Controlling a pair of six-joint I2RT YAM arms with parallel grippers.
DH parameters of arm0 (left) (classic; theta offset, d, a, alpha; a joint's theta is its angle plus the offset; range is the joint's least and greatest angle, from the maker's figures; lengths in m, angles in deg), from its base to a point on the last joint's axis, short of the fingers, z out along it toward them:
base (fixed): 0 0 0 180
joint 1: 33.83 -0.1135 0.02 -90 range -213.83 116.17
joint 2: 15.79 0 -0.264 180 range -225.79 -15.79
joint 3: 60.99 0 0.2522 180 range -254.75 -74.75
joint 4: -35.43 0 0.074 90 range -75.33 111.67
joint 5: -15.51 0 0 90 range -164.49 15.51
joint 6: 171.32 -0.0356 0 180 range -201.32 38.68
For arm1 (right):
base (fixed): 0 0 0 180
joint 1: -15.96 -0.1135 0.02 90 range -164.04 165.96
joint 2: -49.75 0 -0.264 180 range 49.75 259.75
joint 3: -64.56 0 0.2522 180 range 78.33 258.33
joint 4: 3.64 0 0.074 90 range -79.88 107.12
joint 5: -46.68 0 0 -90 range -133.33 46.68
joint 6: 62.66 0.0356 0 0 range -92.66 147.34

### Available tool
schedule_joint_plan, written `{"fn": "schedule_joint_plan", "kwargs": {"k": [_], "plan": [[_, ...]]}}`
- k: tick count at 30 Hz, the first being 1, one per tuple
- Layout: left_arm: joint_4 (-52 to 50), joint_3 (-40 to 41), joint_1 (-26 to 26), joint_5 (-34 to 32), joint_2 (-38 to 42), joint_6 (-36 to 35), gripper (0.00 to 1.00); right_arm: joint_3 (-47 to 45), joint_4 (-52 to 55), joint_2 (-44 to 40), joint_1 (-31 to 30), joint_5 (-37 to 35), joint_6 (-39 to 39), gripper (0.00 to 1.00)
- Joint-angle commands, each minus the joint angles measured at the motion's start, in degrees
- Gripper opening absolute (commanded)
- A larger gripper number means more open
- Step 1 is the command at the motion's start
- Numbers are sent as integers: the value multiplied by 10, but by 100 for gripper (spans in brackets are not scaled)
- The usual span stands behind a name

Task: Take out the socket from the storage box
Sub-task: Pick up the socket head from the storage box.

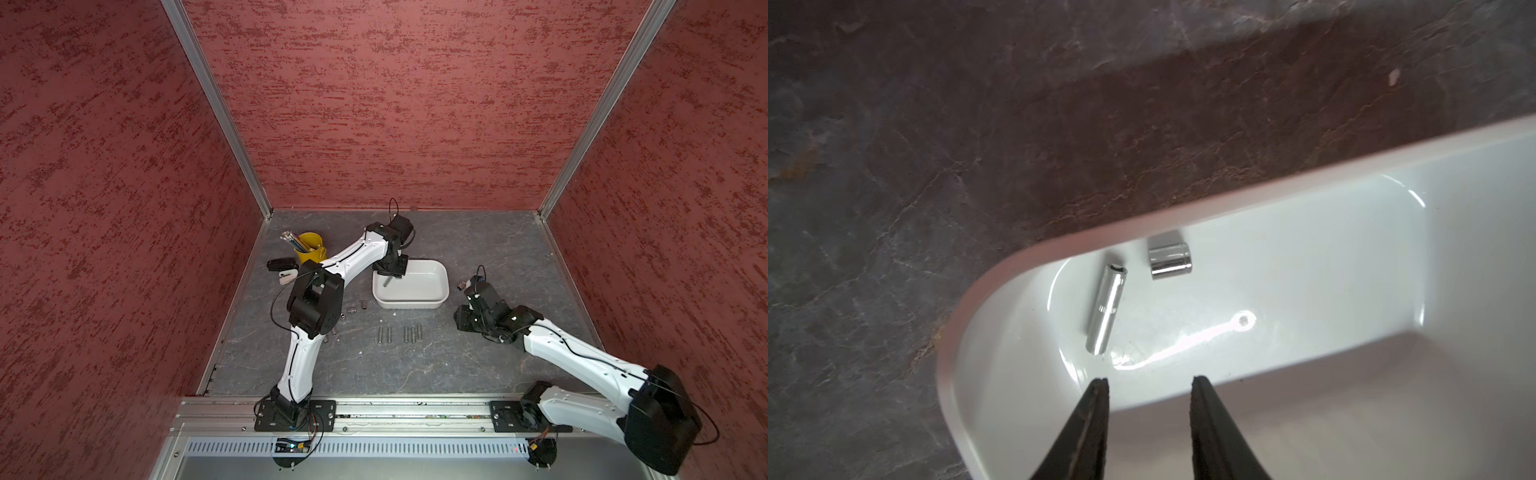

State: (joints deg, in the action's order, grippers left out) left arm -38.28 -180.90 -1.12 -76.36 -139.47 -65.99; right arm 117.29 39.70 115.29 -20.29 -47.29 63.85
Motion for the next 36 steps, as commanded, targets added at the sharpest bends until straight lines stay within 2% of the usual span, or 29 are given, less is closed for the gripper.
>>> {"fn": "schedule_joint_plan", "kwargs": {"k": [1,13,22,31,36], "plan": [[-28,-34,2,-36,-20,-5,35,4,-17,11,5,12,-7,37],[-14,-47,-8,-26,-83,-4,35,10,-14,26,9,16,-7,37],[-5,-28,-8,-33,-110,13,32,8,-17,28,9,23,-6,37],[-16,-39,-11,-13,-103,10,14,9,-16,27,10,23,-6,37],[-50,-65,-16,-17,-63,9,7,1,-20,19,11,24,-3,37]]}}
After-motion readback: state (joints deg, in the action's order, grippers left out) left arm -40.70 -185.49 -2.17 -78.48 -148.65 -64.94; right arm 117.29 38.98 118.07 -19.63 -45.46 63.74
